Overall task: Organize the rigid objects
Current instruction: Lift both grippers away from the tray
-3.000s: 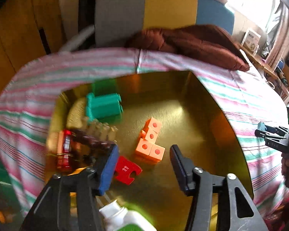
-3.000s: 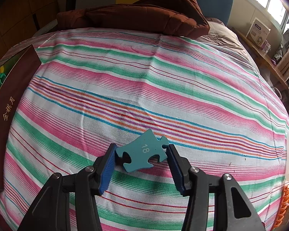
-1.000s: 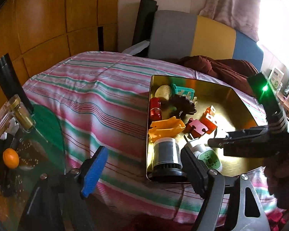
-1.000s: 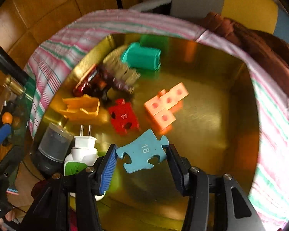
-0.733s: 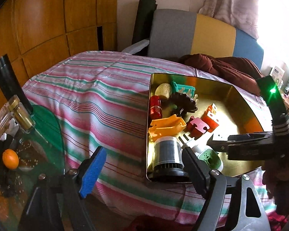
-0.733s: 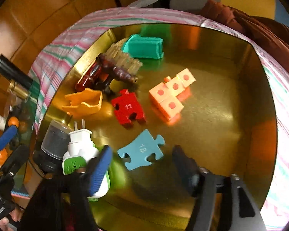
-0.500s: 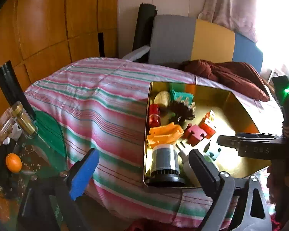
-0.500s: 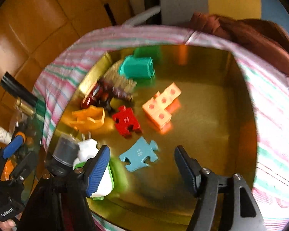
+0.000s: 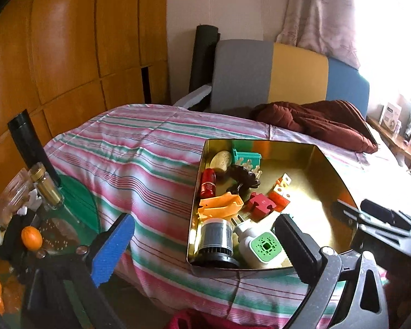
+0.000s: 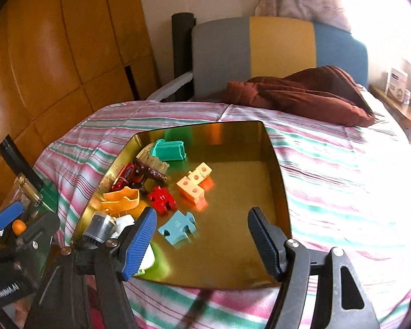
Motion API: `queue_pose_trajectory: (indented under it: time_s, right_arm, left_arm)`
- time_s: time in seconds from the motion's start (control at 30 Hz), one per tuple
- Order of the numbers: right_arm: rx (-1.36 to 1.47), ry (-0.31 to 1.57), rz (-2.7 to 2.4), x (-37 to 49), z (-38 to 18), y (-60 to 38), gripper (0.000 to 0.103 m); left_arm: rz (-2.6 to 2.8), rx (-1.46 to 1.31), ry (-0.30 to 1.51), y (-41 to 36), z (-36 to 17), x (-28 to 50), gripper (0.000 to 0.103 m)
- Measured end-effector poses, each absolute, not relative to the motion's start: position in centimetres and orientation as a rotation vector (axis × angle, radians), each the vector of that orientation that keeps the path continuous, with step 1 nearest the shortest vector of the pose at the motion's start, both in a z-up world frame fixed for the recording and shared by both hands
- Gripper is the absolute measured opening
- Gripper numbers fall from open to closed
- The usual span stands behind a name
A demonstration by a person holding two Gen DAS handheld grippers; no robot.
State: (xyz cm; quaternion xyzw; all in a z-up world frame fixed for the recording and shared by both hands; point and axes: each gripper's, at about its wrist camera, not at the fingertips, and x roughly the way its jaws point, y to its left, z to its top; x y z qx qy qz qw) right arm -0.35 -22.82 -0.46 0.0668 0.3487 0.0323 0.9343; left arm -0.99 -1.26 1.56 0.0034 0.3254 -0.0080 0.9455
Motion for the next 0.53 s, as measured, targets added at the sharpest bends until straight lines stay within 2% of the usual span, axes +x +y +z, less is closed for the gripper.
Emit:
queue_pose_trajectory:
  time_s: [0.53]
  right_arm:
    - [0.124, 0.724, 0.073, -1.4, -1.4, -21.8, 0.070]
  left_arm:
    - [0.044, 0.009, 0.615, -1.2, 2.0, -2.5, 0.103]
